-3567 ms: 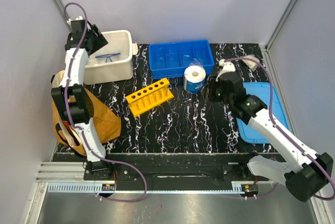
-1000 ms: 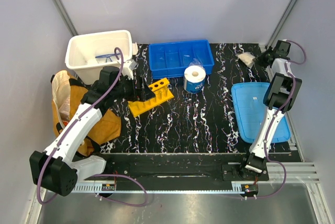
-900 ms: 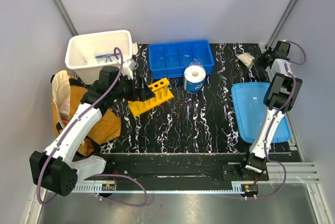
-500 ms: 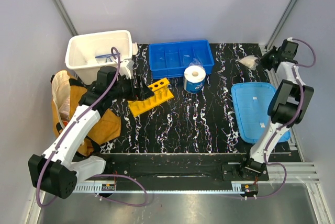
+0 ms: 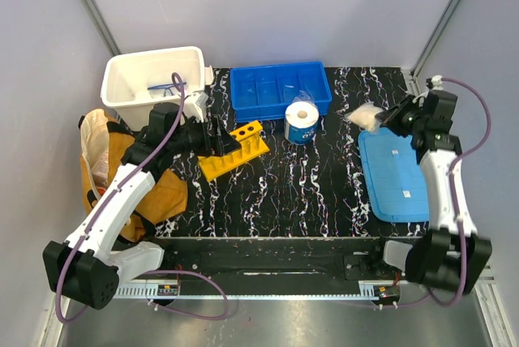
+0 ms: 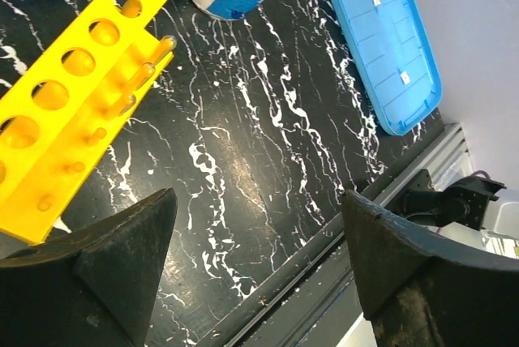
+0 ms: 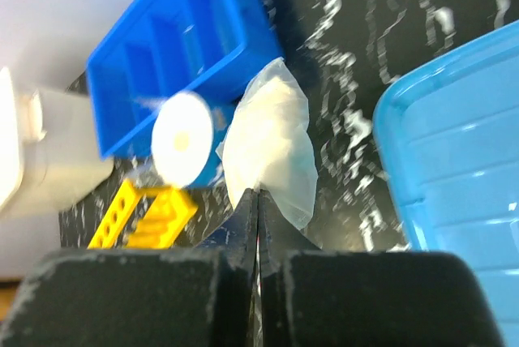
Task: Organize the chemistry lab equipment
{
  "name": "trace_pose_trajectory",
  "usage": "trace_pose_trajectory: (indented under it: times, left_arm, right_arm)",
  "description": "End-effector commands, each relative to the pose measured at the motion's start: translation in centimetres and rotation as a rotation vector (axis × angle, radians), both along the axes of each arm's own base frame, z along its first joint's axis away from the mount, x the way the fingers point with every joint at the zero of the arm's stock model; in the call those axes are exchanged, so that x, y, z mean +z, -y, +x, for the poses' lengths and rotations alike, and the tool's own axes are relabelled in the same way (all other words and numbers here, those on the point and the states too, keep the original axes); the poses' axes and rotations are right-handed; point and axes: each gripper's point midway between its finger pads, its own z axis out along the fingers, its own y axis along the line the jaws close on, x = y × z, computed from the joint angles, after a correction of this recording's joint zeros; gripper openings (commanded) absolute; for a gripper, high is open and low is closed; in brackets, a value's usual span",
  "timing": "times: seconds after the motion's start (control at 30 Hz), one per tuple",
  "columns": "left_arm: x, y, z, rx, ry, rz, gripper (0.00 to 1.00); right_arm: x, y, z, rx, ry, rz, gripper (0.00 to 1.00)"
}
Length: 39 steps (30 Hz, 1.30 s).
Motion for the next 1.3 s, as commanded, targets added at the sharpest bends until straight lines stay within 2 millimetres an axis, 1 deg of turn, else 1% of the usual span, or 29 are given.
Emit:
trace_pose_trajectory:
  times: [0.0, 0.1, 0.17, 0.2, 0.23, 0.33, 0.4, 0.47, 0.57, 0.63, 0.77, 0.8, 0.9, 1.0, 1.13, 1.27]
  left_arm:
    - [2.1, 1.6, -0.3, -0.074, 0.032, -0.094, 0.87]
    - [2.4, 2.7, -0.8, -0.115, 0.017, -0.126, 0.86]
    - [1.7, 3.4, -0.9, -0.139, -0.007, -0.134, 0.86]
    - [1.4, 3.9, -1.0, -0.151, -0.027, -0.141, 0.86]
    - [1.0, 4.3, -1.1, -0.159, -0.048, -0.152, 0.86]
    - [0.5, 6.3, -1.6, -0.199, -0.067, -0.200, 0.86]
    - [0.2, 8.0, -1.8, -0.231, -0.078, -0.222, 0.87]
    - [0.3, 10.0, -1.9, -0.270, -0.085, -0.241, 0.86]
    - [0.2, 12.9, -1.9, -0.306, -0.083, -0.233, 0.86]
    - [0.6, 14.8, -2.1, -0.340, -0.083, -0.245, 0.86]
    - [1.4, 17.5, -2.1, -0.403, -0.111, -0.309, 0.86]
    - [1.3, 18.2, -2.1, -0.419, -0.125, -0.323, 0.86]
    - [1.4, 19.1, -2.0, -0.440, -0.148, -0.348, 0.83]
    - [1.7, 19.4, -2.2, -0.453, -0.148, -0.375, 0.77]
    - [2.0, 19.6, -2.2, -0.456, -0.149, -0.413, 0.75]
    - [1.9, 20.4, -3.0, -0.502, -0.191, -0.468, 0.70]
  right_arm:
    - [0.9, -5.0, -5.7, 0.094, -0.001, 0.010, 0.00]
    - [0.6, -8.4, -8.9, 0.184, -0.002, 0.055, 0.00]
    - [0.1, -9.9, -10.7, 0.230, 0.006, 0.107, 0.00]
    - [0.2, -10.5, -11.6, 0.251, 0.021, 0.127, 0.00]
    - [-0.5, -11.1, -12.4, 0.272, 0.017, 0.159, 0.00]
    - [-0.2, -12.7, -14.4, 0.346, 0.043, 0.229, 0.00]
    - [-0.2, -13.0, -15.2, 0.366, 0.042, 0.243, 0.00]
    - [0.1, -13.4, -15.9, 0.392, 0.051, 0.249, 0.00]
    - [0.9, -14.2, -16.6, 0.445, 0.076, 0.289, 0.00]
    - [1.7, -14.8, -17.0, 0.483, 0.095, 0.313, 0.00]
    - [3.2, -15.5, -17.6, 0.533, 0.130, 0.357, 0.00]
    - [3.4, -15.6, -17.7, 0.538, 0.140, 0.358, 0.00]
    - [3.8, -15.7, -17.9, 0.539, 0.160, 0.368, 0.00]
    - [3.8, -15.7, -17.6, 0.533, 0.163, 0.381, 0.00]
    - [4.0, -16.0, -17.4, 0.542, 0.161, 0.428, 0.00]
    - [3.7, -15.9, -17.2, 0.530, 0.170, 0.423, 0.00]
